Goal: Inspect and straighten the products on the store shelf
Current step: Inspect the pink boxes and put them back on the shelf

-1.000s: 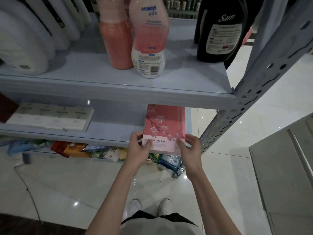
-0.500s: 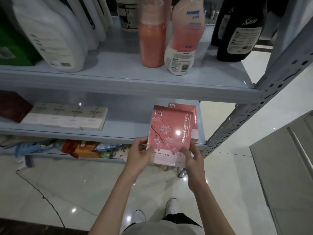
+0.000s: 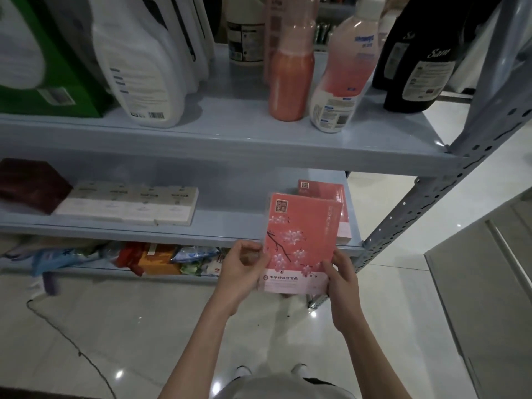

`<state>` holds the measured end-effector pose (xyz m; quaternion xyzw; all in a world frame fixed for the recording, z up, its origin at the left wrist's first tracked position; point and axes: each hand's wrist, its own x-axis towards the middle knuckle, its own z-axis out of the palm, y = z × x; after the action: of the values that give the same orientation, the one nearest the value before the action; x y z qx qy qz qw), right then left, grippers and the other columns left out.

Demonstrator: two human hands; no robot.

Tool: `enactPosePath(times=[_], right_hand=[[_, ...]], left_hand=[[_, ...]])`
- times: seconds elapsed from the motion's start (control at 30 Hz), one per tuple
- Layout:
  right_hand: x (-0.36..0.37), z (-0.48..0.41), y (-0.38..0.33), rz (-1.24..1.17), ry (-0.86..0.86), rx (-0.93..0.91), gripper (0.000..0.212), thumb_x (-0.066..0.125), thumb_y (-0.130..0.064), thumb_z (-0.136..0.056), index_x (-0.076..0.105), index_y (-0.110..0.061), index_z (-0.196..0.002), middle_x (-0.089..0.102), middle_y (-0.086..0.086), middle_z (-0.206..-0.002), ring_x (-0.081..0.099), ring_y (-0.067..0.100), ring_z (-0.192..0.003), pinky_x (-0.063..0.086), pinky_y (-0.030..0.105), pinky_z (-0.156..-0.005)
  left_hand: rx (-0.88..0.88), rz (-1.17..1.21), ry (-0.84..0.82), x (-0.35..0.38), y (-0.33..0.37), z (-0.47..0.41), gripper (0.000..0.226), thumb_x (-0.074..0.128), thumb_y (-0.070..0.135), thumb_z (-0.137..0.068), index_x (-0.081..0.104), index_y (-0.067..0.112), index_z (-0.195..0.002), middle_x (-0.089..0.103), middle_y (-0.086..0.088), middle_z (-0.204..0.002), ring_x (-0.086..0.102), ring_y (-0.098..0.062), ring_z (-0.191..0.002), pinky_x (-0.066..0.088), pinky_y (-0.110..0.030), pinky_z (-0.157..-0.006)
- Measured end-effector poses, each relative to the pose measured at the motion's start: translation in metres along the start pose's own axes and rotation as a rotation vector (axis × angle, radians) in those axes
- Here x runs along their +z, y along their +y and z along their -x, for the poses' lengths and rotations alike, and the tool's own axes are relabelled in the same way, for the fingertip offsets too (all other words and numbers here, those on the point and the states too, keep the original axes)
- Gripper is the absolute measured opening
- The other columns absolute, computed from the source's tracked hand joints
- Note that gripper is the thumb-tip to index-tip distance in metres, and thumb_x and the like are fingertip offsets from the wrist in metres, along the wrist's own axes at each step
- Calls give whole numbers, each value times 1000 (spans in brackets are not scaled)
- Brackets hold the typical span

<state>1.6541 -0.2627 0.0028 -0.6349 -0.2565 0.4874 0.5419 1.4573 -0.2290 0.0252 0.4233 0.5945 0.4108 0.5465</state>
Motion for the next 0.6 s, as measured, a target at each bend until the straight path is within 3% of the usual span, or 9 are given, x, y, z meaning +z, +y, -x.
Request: enactPosePath(times=[0.07, 0.13, 0.27, 0.37, 0.53, 0.6], right_hand=[[-1, -1, 0, -14, -14, -10, 34, 68, -40, -83, 69, -48, -116, 67, -4, -129, 66, 27, -121, 52, 60, -104], [-3, -1, -3, -17, -21, -34, 29, 68, -33, -91, 68, -48, -117, 67, -3, -129, 66, 28, -120, 54, 52, -100], [-11, -3, -6, -36, -63, -49, 33, 61, -13, -102, 63, -30, -131, 72, 0, -125, 73, 20, -105, 59, 31, -79], [-13, 4, -15, -10, -124, -85, 38, 64, -7, -99, 64, -25, -132, 74, -4, -123, 72, 17, -107, 57, 26, -77], [-12, 21, -28, 51, -250, -169, 44, 72, -10, -94, 64, -21, -135, 75, -7, -121, 73, 14, -108, 60, 26, -77], [-12, 25, -30, 48, -273, -186, 44, 73, -6, -94, 62, -17, -135, 75, -3, -121, 73, 17, -109, 61, 28, -79]], left_hand=[[19, -13, -14, 1, 2, 0, 24, 78, 17, -90, 63, 22, -108, 71, -2, -106, 69, -16, -98, 54, -15, -67], [30, -26, -12, 2, 3, 1, 26, 76, 15, -91, 63, 24, -110, 70, 0, -109, 68, -12, -96, 54, -14, -66], [12, -4, 17, 6, 2, 6, 24, 71, 13, -95, 60, 20, -115, 68, -1, -109, 67, 1, -85, 51, -10, -60], [-12, 23, 29, 8, -1, 7, 31, 71, 22, -95, 54, 19, -120, 65, 3, -113, 63, -1, -96, 48, -11, -66], [-51, 116, 61, 8, -5, 7, 34, 66, 31, -98, 45, 19, -122, 60, 4, -118, 60, -5, -104, 48, -25, -79], [-70, 162, 77, 5, -7, 7, 31, 65, 35, -98, 46, 22, -120, 62, 1, -121, 63, -14, -109, 53, -40, -93]])
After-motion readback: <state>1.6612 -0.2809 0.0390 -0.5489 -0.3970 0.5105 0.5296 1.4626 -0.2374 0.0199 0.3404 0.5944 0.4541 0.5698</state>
